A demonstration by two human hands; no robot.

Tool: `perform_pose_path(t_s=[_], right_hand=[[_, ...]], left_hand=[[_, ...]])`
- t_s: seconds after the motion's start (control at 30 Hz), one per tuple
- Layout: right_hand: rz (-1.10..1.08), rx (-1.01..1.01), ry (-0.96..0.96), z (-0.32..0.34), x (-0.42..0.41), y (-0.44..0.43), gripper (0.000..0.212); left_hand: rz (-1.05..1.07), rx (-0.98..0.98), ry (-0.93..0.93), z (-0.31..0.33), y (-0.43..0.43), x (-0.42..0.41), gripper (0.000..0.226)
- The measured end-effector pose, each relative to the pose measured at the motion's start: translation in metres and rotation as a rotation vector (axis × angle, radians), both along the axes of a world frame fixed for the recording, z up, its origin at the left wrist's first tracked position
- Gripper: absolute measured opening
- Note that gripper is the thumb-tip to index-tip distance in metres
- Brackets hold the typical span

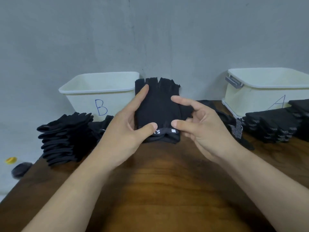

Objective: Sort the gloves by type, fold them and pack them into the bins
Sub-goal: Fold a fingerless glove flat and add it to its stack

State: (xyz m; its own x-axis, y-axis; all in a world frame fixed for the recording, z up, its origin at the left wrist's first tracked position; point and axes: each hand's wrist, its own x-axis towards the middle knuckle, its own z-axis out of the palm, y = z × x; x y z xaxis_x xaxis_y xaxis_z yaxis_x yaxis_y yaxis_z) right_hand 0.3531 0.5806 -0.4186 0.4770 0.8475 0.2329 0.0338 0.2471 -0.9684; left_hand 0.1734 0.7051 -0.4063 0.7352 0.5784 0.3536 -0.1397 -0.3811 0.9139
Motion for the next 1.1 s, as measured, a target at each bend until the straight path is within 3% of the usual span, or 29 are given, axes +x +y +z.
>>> perform_pose_path(t_s=[0.3, 0.53, 0.73, 1.1], right_hand=[[0.1, 0.018, 0.197, 0.034, -0.067, 0.104, 0.052], [0.048, -0.077, 0.295, 0.018, -0.076, 0.139, 0.036], [-0.013, -0.205, 0.27, 0.0, -0.068, 0.148, 0.029], [-0.035, -0.313, 0.111, -0.019, -0.067, 0.157, 0.037]], left_hand=[[0.351, -0.132, -0.212, 0.017, 0.076, -0.048, 0.062], [0.552, -0.135, 0.033, 0.006, 0.098, -0.055, 0.055], [0.54, -0.074, 0.217, 0.0, 0.094, -0.047, 0.044], [0.587, -0.007, 0.3, -0.011, 0.099, -0.042, 0.048]])
